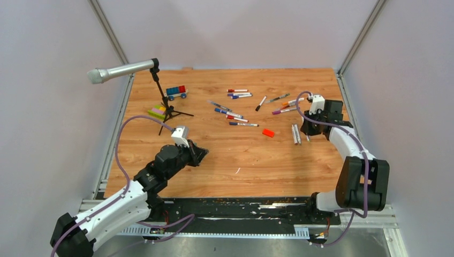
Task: Open the pen caps
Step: Place the pen at the center of the board.
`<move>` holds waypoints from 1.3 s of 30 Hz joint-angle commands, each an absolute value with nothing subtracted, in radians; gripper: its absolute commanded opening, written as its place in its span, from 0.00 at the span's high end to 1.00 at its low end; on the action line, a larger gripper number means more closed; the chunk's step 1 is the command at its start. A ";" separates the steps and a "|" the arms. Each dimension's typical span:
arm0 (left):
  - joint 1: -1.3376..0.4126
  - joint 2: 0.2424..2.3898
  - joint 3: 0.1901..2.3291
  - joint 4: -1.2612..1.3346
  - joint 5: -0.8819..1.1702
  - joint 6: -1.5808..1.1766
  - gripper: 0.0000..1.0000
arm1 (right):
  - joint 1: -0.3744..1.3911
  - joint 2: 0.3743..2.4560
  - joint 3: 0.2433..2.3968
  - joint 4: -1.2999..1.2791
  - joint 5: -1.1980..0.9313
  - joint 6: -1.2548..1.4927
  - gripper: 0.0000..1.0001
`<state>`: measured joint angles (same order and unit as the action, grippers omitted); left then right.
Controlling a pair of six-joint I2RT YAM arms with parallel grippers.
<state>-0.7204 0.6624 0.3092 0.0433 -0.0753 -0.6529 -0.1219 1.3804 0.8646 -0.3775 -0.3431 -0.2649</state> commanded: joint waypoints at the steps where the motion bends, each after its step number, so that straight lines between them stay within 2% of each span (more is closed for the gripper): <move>1: -0.725 0.645 0.313 0.026 -0.107 -0.656 1.00 | -0.141 1.440 0.898 -0.364 -0.286 -0.209 0.95; 15: -0.724 0.655 0.308 0.018 -0.114 -0.646 1.00 | -0.194 1.620 0.972 -0.463 -0.387 -0.198 0.86; 30: -0.724 0.658 0.311 0.009 -0.112 -0.646 1.00 | -0.207 1.670 0.987 -0.478 -0.407 -0.195 0.75; 39: -0.724 0.698 0.334 -0.027 -0.097 -0.631 0.99 | -0.216 1.646 1.004 -0.508 -0.435 -0.220 0.73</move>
